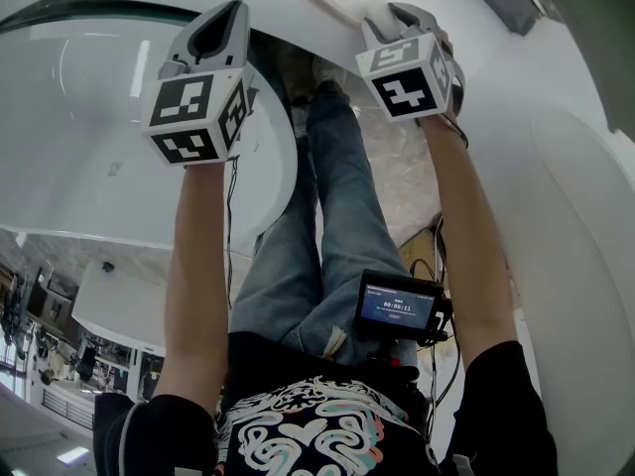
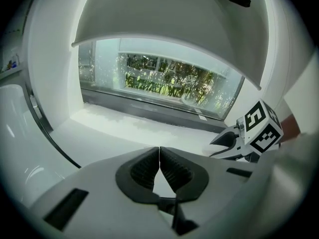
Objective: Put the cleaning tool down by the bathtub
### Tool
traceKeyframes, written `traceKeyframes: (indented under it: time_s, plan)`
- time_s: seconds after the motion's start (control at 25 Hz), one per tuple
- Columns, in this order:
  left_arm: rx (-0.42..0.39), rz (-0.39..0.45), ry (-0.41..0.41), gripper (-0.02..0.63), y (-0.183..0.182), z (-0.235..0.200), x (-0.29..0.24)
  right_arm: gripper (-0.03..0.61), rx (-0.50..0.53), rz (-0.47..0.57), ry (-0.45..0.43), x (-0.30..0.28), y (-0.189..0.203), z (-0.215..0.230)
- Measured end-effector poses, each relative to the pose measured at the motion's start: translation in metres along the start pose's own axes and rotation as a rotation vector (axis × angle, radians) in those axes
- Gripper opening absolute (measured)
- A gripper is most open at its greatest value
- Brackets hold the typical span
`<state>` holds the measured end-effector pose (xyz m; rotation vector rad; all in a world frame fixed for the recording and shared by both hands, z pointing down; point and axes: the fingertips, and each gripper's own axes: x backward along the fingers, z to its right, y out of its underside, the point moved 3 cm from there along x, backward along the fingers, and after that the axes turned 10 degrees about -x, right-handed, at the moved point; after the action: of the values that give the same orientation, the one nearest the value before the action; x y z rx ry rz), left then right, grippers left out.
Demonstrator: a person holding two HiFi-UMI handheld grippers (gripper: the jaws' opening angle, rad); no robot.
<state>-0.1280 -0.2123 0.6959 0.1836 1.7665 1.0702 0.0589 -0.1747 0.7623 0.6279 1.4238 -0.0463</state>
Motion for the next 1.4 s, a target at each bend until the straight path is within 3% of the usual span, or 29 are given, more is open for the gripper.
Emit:
traceKeyframes:
  time_s: [0.24,0.84,1.4]
  plan:
    - [0.017,0.002,0.003,0.017,-0.002,-0.002,0.000,0.204,-0.011,-0.033,-0.069,0.002,0.000,-0.007]
    - [0.019,0.003,-0.007,0.017,0.003,0.002,0.012,0.209,-0.007,-0.032,-0.074,0.012,0.005,-0.020]
    - [0.042,0.012,-0.028,0.017,0.006,0.002,0.024,0.244,-0.023,-0.063,-0.168,0.010,0.016,-0.038]
